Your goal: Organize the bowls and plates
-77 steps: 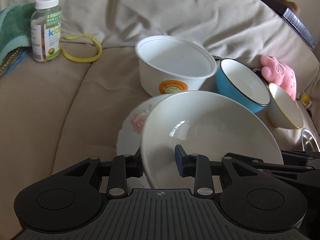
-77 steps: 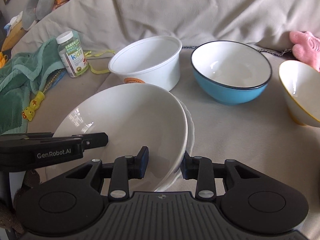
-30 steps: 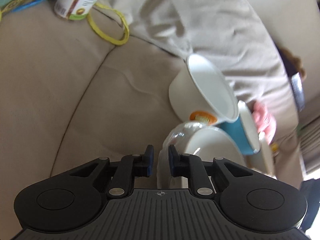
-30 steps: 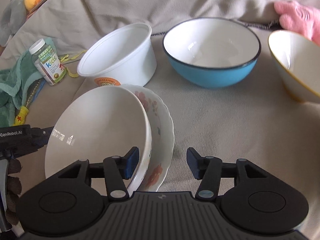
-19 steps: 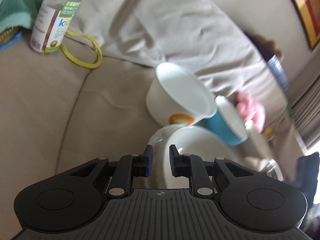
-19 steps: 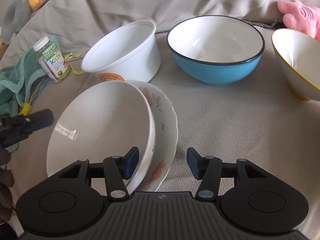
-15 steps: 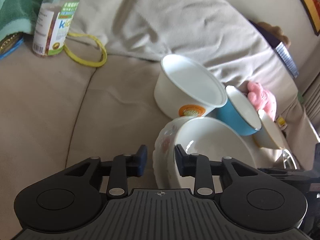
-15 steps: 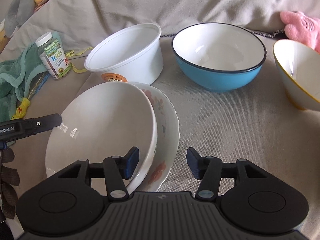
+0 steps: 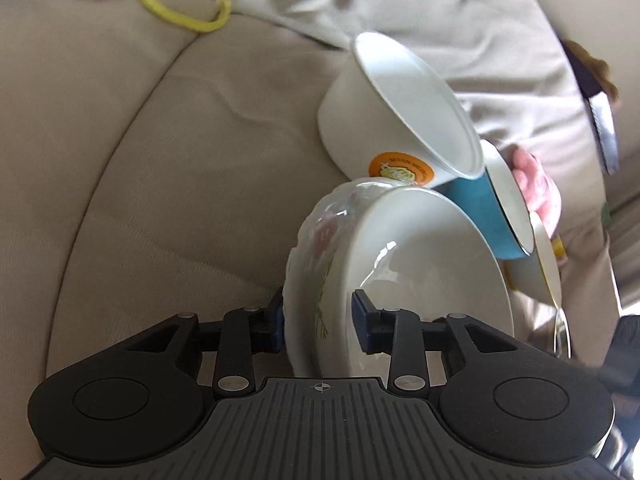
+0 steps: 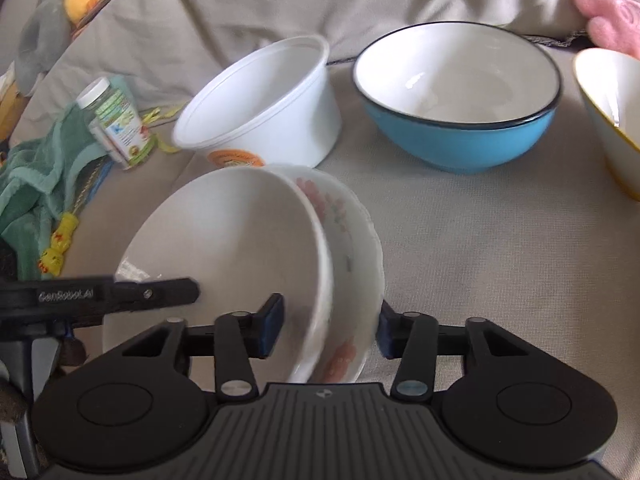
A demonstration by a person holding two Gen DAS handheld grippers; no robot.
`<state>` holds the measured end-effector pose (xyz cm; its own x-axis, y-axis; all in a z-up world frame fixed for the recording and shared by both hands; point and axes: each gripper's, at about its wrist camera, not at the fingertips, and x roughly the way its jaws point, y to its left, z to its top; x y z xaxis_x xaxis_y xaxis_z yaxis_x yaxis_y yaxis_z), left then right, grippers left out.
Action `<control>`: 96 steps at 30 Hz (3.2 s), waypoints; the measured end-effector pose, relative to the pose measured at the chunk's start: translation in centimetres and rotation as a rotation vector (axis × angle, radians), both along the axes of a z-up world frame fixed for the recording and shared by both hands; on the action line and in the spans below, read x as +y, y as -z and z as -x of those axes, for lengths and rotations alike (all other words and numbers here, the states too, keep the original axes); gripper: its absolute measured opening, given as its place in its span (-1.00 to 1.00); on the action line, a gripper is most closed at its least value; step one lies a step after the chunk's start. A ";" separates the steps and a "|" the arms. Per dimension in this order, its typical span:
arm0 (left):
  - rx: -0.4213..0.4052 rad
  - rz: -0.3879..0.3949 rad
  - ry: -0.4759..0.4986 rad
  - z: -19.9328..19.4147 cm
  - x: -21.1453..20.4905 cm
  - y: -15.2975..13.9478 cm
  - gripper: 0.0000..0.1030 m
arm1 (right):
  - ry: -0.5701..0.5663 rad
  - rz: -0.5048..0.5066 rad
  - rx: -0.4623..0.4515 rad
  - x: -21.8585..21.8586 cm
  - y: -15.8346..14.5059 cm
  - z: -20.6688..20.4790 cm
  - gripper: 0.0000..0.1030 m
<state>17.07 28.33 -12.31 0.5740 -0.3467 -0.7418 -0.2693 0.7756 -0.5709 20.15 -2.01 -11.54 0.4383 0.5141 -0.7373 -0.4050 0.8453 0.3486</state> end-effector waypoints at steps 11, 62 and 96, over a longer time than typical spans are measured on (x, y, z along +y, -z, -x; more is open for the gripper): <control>0.028 -0.075 0.051 -1.8 -5.2 -1.2 -0.06 | 0.013 -0.018 -0.028 -4.9 -0.5 0.8 -0.27; -0.078 -0.308 0.424 -5.2 -38.2 -3.2 -0.56 | 0.422 -0.056 -0.159 -33.1 4.6 2.1 -0.27; -0.196 -0.195 0.216 2.2 -9.2 -6.4 -0.47 | 0.070 0.189 -0.157 -4.0 -5.2 4.7 -0.20</control>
<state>14.84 19.10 -5.90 0.6414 -0.3379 -0.6888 0.0128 0.9024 -0.4308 15.45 -6.01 -6.36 0.5848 0.3381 -0.7374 -0.3803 0.9172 0.1189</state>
